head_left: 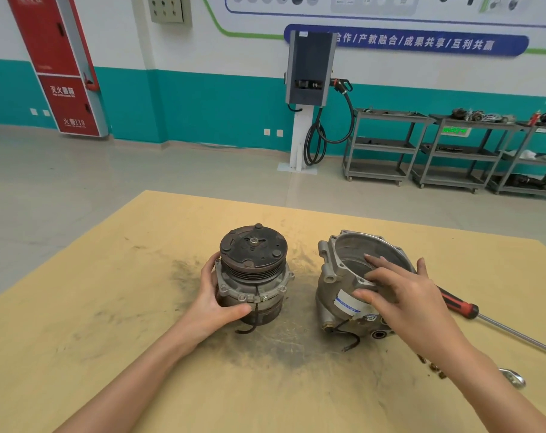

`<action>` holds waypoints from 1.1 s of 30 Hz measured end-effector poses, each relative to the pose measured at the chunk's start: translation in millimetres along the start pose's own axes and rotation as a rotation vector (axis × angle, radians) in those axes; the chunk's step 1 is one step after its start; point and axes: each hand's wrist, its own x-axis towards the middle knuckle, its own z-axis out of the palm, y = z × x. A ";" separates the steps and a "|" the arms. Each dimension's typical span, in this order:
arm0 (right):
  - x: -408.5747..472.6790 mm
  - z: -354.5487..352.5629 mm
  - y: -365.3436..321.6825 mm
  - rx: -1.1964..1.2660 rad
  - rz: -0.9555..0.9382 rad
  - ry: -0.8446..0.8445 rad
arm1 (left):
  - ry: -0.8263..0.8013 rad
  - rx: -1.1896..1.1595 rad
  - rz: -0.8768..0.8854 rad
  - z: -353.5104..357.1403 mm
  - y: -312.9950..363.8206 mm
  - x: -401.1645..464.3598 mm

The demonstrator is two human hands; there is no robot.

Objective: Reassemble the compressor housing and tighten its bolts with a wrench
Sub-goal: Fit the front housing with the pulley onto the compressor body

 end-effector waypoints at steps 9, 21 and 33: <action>1.3 -12.2 -0.3 0.085 0.096 -0.083 | 0.005 -0.039 -0.016 -9.4 4.6 -8.3; 21.3 -13.3 -46.1 0.143 -0.025 -0.009 | 0.053 -0.079 -0.029 -8.0 0.1 -4.5; 70.5 94.9 -125.1 0.832 0.426 0.058 | 0.467 -0.279 -0.105 34.6 11.4 12.0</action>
